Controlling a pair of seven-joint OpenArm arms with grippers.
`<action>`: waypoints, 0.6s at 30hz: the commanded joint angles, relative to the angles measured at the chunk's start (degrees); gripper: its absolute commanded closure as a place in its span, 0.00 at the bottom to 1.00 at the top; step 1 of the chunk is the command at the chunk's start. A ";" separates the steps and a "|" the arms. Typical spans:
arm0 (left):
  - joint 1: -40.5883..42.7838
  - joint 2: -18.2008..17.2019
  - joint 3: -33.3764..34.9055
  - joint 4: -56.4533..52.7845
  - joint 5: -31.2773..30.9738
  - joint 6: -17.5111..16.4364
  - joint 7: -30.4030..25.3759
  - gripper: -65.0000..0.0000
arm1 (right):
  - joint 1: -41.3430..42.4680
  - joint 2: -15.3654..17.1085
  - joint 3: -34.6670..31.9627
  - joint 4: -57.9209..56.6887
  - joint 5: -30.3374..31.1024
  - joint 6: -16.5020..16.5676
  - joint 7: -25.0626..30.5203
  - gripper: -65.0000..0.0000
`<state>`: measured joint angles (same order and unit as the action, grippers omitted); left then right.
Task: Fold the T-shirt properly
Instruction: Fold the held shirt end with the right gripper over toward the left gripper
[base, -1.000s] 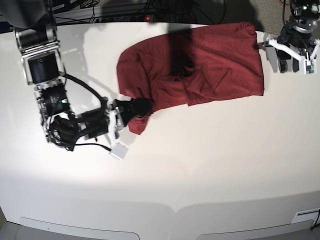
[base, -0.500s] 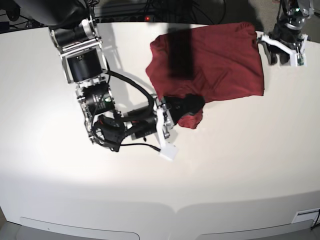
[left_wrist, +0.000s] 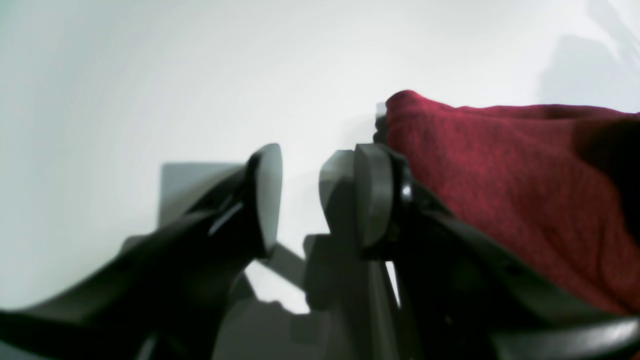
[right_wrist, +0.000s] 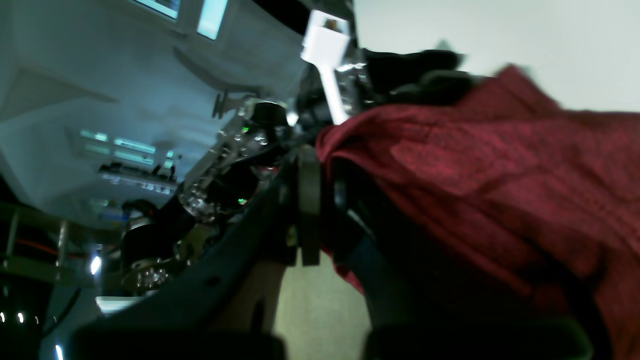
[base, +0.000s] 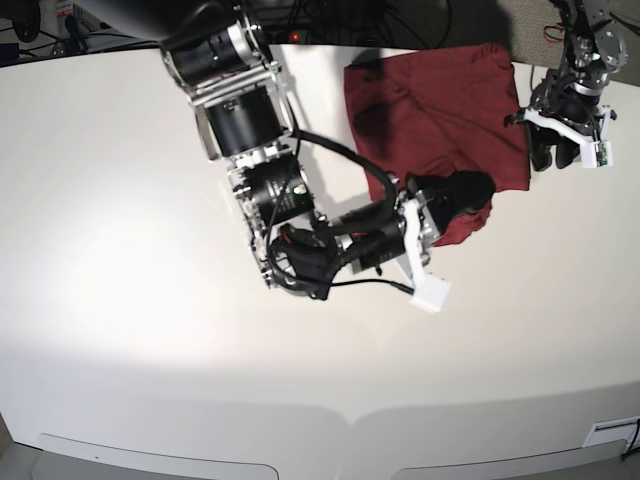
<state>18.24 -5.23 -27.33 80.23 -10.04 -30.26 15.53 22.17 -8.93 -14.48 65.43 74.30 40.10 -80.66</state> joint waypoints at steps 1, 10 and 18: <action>0.68 0.35 0.37 -1.14 3.04 0.17 7.02 0.65 | 0.96 -0.07 -0.68 0.98 0.79 -0.10 0.66 1.00; 0.68 0.50 0.48 -1.16 2.97 0.15 6.69 0.65 | -3.39 -0.07 -7.43 0.98 -3.85 -0.10 3.06 1.00; 1.42 0.61 3.08 -1.18 2.97 -0.02 7.08 0.65 | -4.13 -0.07 -18.40 0.96 -11.56 -0.10 17.73 1.00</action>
<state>18.20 -5.13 -25.04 80.09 -9.69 -29.74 14.57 16.82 -8.25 -33.17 65.41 60.42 39.70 -63.22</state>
